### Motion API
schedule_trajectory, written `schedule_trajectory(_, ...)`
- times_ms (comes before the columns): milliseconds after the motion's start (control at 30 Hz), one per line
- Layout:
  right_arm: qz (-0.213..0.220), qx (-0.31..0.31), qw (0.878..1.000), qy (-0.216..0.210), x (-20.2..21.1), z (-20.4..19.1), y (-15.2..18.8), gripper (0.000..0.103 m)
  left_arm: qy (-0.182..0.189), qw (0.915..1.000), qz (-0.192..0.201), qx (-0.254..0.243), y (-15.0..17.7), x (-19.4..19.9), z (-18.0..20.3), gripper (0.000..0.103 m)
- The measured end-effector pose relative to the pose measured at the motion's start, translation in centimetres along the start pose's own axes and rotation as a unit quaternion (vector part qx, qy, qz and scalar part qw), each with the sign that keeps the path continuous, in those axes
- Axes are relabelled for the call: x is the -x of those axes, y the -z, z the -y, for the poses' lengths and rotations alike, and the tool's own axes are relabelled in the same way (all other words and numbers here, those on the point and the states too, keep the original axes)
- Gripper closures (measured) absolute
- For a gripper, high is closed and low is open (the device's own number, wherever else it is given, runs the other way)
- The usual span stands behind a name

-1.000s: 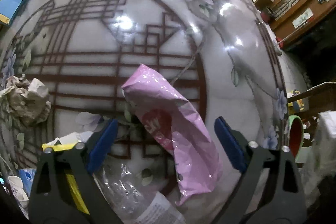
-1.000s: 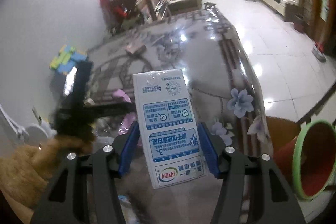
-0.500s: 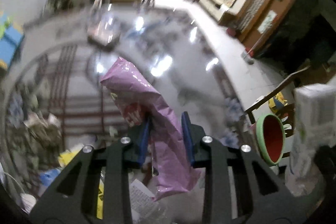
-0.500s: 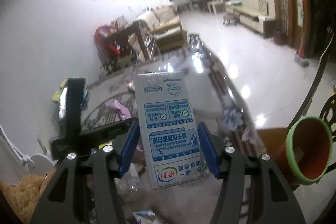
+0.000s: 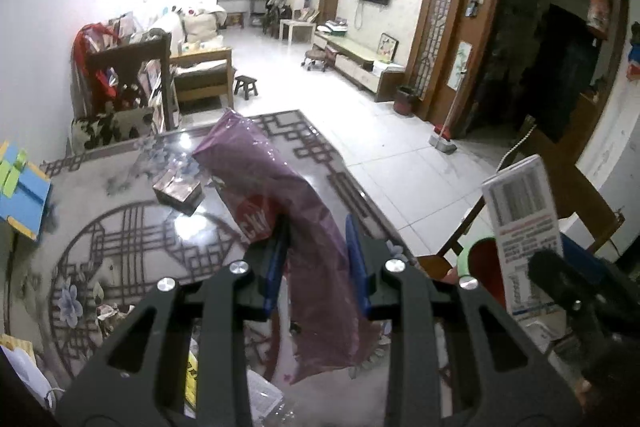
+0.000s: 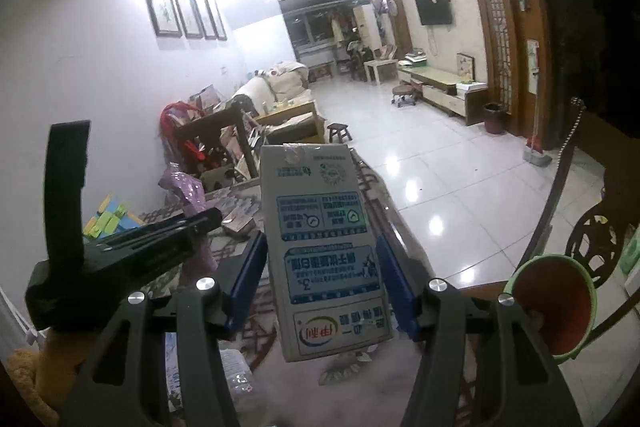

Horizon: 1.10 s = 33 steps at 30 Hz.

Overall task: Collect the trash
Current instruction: 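Carry the pink bag and milk carton to the red bin and release both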

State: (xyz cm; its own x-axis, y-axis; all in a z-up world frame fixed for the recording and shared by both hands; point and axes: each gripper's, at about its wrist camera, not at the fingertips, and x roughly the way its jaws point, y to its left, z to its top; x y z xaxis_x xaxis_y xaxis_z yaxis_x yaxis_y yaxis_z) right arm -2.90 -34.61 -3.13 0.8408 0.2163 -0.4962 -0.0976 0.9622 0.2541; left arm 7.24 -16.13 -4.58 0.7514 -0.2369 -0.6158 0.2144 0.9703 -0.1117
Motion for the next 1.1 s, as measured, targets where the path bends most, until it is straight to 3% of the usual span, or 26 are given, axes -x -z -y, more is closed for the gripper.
schedule_trajectory(400, 0.025, -0.023, 0.999, 0.041, 2.8, 2.2, 0.7, 0.05, 0.023, 0.9991, 0.018, -0.031, -1.2, 1.0, 3.5, 0.075)
schedule_trajectory(433, 0.024, -0.024, 0.998, 0.047, 3.0, 2.5, 0.7, 0.067, 0.026, 0.9989, 0.017, -0.034, -1.3, 1.1, 3.9, 0.075)
schedule_trajectory(467, 0.023, -0.025, 0.998, 0.05, 3.1, 2.6, 0.7, 0.072, 0.03, 0.9987, 0.016, -0.038, -1.3, 0.9, 4.4, 0.075)
schedule_trajectory(533, 0.017, -0.031, 0.998, 0.054, 3.3, 3.3, 0.8, 0.072, 0.037, 0.9982, 0.014, -0.044, -1.3, 0.7, 5.2, 0.075)
schedule_trajectory(567, 0.011, -0.032, 0.998, 0.055, 3.1, 3.7, 0.8, 0.079, 0.041, 0.998, 0.013, -0.047, -1.3, 0.6, 5.5, 0.074)
schedule_trajectory(667, -0.055, -0.055, 0.997, 0.011, 0.4, 5.2, 2.0, 0.097, 0.052, 0.9976, 0.0, -0.045, -1.1, -0.4, 6.0, 0.074)
schedule_trajectory(700, -0.076, -0.069, 0.995, -0.005, -0.2, 6.2, 2.7, 0.098, 0.052, 0.9977, -0.003, -0.044, -1.1, -0.7, 6.0, 0.074)
schedule_trajectory(733, -0.08, -0.078, 0.994, -0.008, -0.3, 7.0, 3.1, 0.097, 0.049, 0.9978, -0.008, -0.045, -1.0, -0.9, 5.9, 0.075)
schedule_trajectory(767, -0.086, -0.088, 0.992, 0.0, -0.3, 8.1, 3.7, 0.085, 0.044, 0.9978, -0.011, -0.049, -0.7, -1.1, 5.7, 0.075)
schedule_trajectory(800, -0.107, -0.096, 0.989, 0.014, -0.8, 9.8, 4.5, 0.068, 0.038, 0.9979, -0.013, -0.051, -0.5, -1.3, 5.5, 0.074)
schedule_trajectory(833, -0.123, -0.102, 0.987, 0.033, -1.3, 11.0, 5.2, 0.042, 0.036, 0.9979, -0.016, -0.05, -0.3, -1.5, 5.4, 0.074)
schedule_trajectory(967, -0.224, -0.128, 0.965, 0.048, -3.6, 13.0, 8.4, 0.045, 0.036, 0.9979, -0.033, -0.042, 0.2, -2.6, 5.2, 0.074)
schedule_trajectory(1100, -0.262, -0.107, 0.957, 0.057, -5.6, 10.5, 11.0, 0.045, 0.04, 0.9975, -0.034, -0.048, 0.2, -3.2, 6.0, 0.074)
